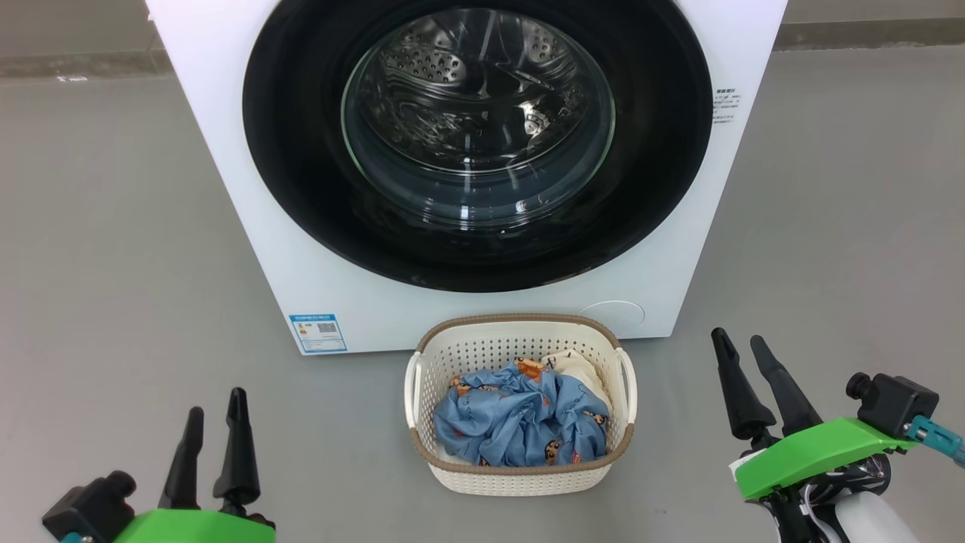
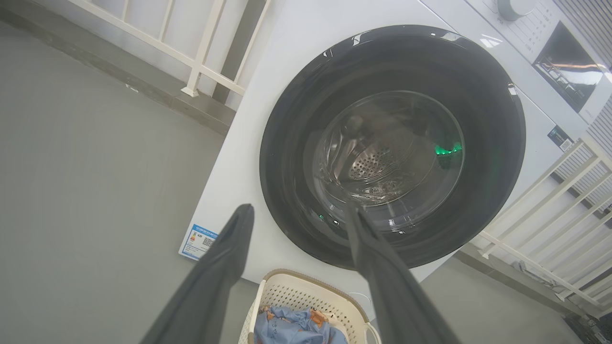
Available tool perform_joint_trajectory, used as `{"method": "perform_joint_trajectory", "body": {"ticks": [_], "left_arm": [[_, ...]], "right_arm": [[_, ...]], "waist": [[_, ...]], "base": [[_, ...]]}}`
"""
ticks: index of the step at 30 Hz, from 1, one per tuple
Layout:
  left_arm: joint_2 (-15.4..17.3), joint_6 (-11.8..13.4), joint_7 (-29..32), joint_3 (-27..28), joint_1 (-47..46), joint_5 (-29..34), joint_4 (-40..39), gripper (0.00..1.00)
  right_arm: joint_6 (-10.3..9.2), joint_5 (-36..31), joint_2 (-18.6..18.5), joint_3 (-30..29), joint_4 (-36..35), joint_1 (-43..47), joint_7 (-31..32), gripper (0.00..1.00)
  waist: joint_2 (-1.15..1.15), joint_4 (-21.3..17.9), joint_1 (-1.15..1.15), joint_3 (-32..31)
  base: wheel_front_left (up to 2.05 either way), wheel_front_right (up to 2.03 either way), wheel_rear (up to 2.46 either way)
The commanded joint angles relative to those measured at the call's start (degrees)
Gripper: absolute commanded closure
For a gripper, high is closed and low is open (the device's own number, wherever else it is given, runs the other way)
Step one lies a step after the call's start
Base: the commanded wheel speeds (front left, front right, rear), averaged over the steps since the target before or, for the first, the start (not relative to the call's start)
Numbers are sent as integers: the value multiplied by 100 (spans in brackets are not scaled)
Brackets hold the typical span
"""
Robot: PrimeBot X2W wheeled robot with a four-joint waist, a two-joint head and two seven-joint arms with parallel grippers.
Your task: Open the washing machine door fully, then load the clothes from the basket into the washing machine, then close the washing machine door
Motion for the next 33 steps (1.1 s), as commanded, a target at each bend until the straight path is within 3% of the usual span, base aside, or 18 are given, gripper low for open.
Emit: {"method": "perform_joint_trajectory", "body": {"ticks": [1, 33], "left_arm": [[59, 10, -89, 112, -252, 180, -76, 0], [227, 113, -611, -146, -403, 1848, 31, 0]], "right_arm": [[26, -239, -96, 132, -112, -281, -95, 0], [35, -1831, -279, 695, 84, -541, -617, 0]], "waist": [[0, 6, 0, -3], [0, 20, 0, -10]], "base": [[0, 0, 0], [0, 0, 0]]}}
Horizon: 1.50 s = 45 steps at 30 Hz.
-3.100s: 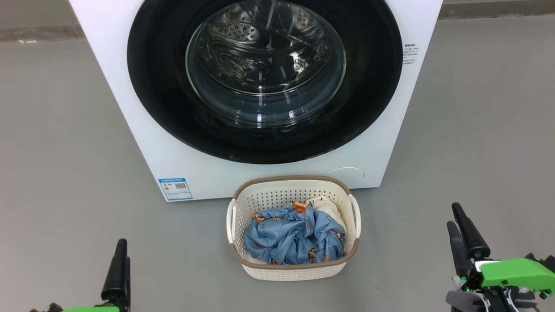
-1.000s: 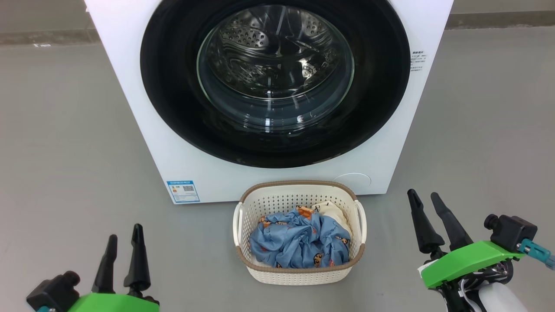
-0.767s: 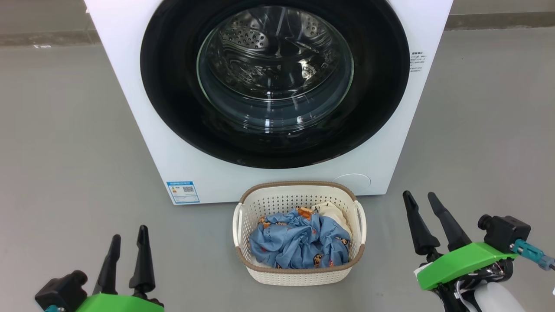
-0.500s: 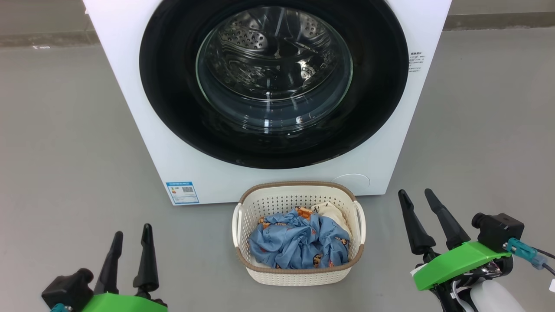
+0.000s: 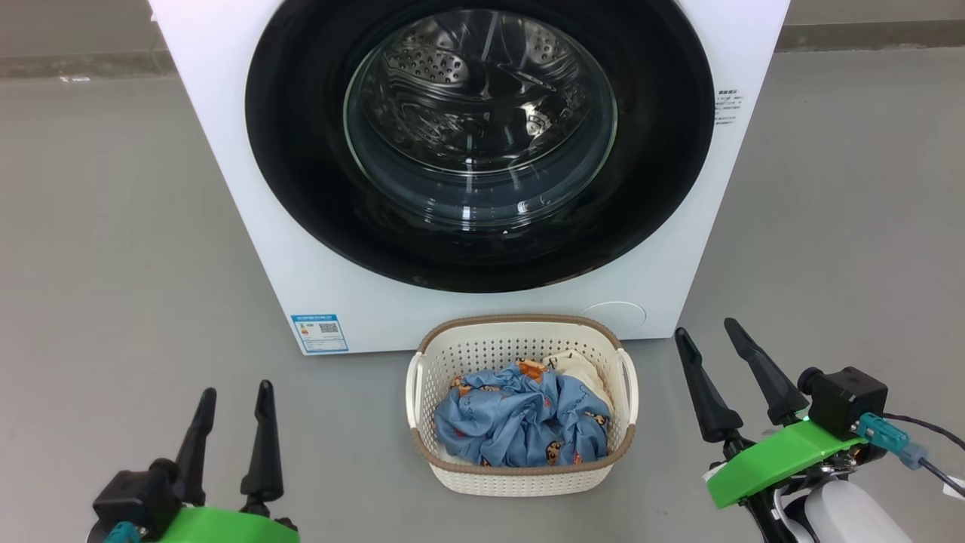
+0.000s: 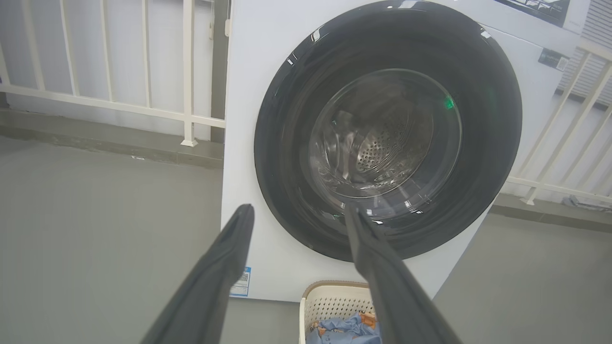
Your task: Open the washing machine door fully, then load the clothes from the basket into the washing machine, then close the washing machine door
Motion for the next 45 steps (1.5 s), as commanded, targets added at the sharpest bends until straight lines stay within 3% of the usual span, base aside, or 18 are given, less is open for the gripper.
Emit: {"method": "perform_joint_trajectory", "body": {"ticks": [1, 45], "left_arm": [[120, 31, -97, 142, -282, 165, -123, 0], [257, 130, -43, -26, -285, 68, -65, 0]], "right_arm": [[33, -163, -81, 149, -114, -270, -105, 0], [33, -61, -91, 219, -44, -263, -106, 0]], "waist": [[0, 4, 0, 2], [0, -21, 0, -12]], "base": [[0, 0, 0], [4, 4, -9]]}}
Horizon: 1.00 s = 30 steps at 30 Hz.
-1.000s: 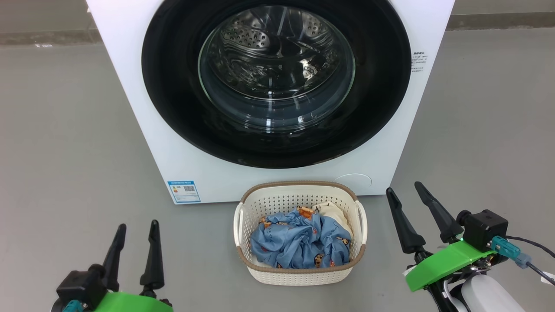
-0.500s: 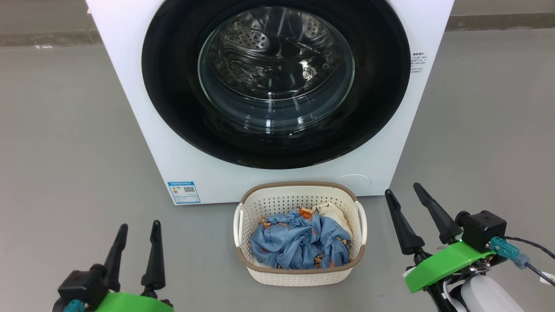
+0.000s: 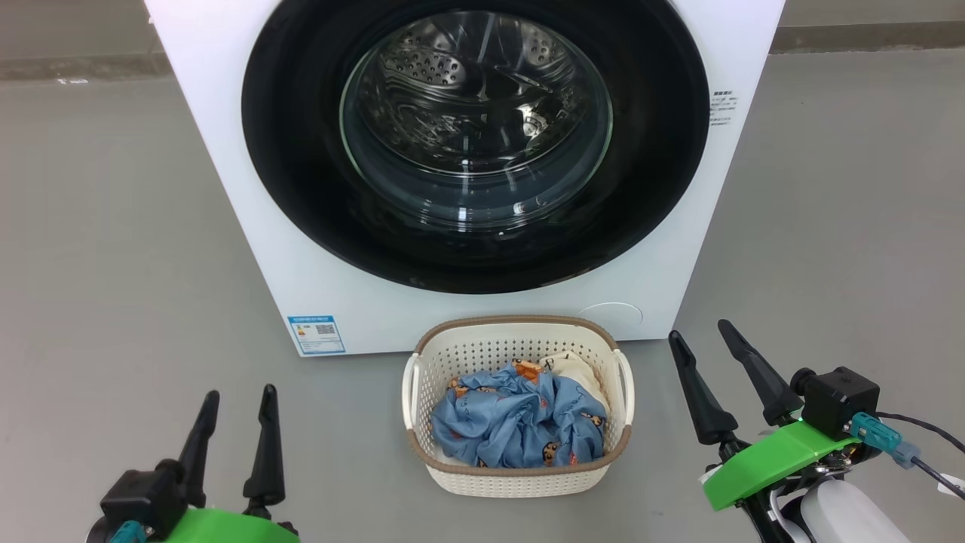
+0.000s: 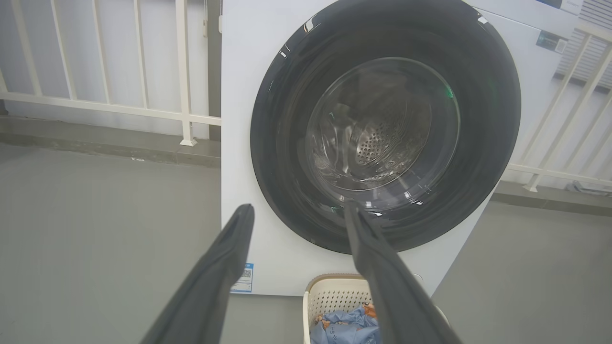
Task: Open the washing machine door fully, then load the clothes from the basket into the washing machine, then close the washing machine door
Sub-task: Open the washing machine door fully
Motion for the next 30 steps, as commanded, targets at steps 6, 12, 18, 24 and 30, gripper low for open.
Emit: {"method": "perform_joint_trajectory", "body": {"ticks": [6, 12, 18, 24, 30], "left_arm": [[120, 38, -7, 137, -287, -65, -115, 0], [129, 48, -11, 132, -285, -104, -118, 0], [113, -42, -29, 130, -284, -239, -188, 0], [121, -25, -36, 131, -281, -248, -172, 0], [110, -28, -40, 94, -275, -269, -161, 0]], "right_arm": [[33, -3, -19, 62, -105, -199, -71, 0], [33, -15, -6, 30, -94, -185, -71, 0], [33, -16, -8, -3, -91, -183, -71, 0], [33, -13, 4, -17, -76, -180, -71, 0], [33, -2, 9, -44, -53, -168, -71, 0]], "waist": [[0, -1, 0, 8], [0, -1, 0, -5], [0, 1, 0, -12], [0, 4, 0, -17], [0, 28, 0, -32]], "base": [[79, 79, -158], [119, 119, -238], [111, 111, -222], [72, 72, -144], [26, 26, -53]]}}
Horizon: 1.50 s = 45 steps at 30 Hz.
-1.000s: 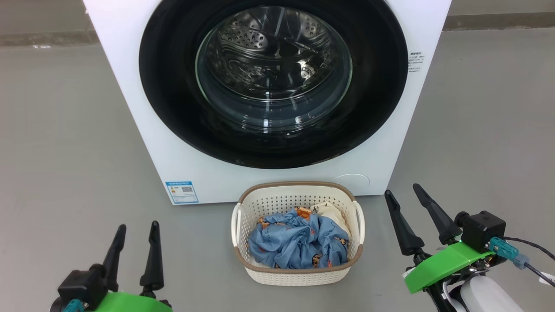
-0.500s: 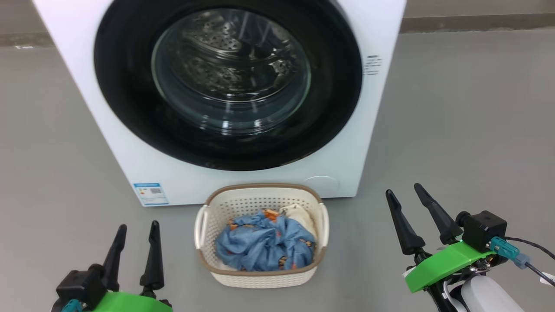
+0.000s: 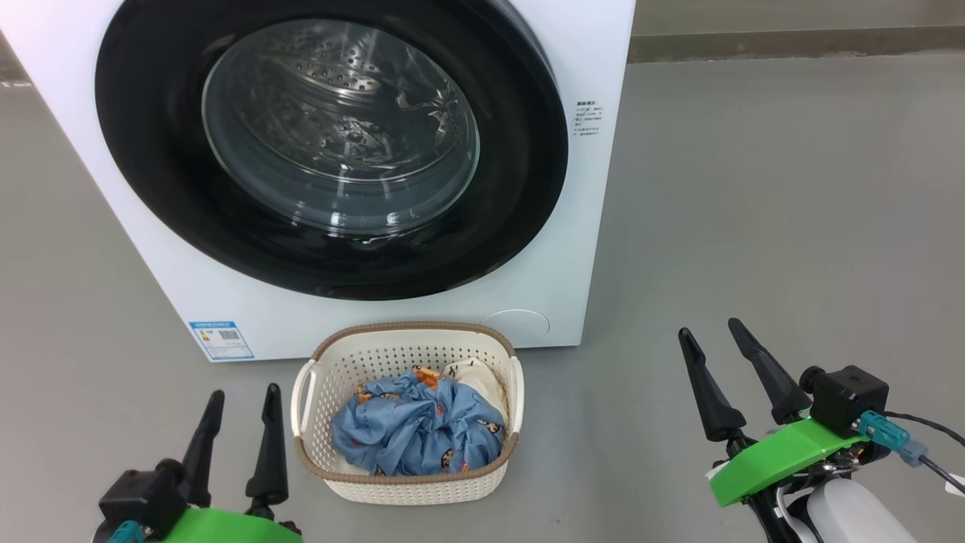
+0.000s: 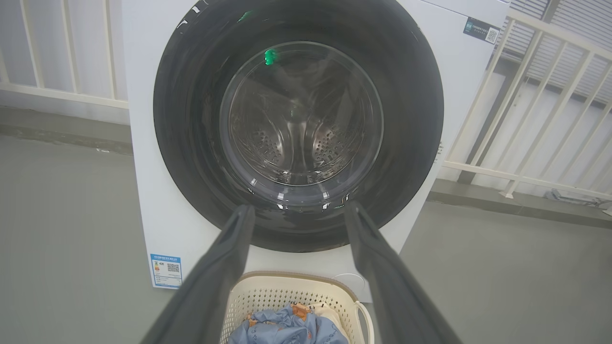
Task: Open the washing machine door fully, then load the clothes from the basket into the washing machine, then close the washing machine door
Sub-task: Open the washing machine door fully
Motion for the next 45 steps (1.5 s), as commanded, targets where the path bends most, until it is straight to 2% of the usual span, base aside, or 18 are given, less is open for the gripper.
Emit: {"method": "perform_joint_trajectory", "body": {"ticks": [1, 31, 45], "left_arm": [[95, 9, -51, 168, -274, -17, -139, 0], [146, 90, -72, 140, -263, -35, -188, 0], [93, 167, -81, 258, -256, -52, -234, 0]], "right_arm": [[33, -2, -9, 88, -113, -167, -70, 0], [33, 4, 44, -23, -146, -137, -70, 0], [33, 177, -118, -141, -143, -251, -70, 0]], "waist": [[0, 9, 0, -2], [0, 83, 0, 50], [0, 127, 0, 125]], "base": [[0, 0, 0], [0, 0, 0], [0, 0, 0]]}}
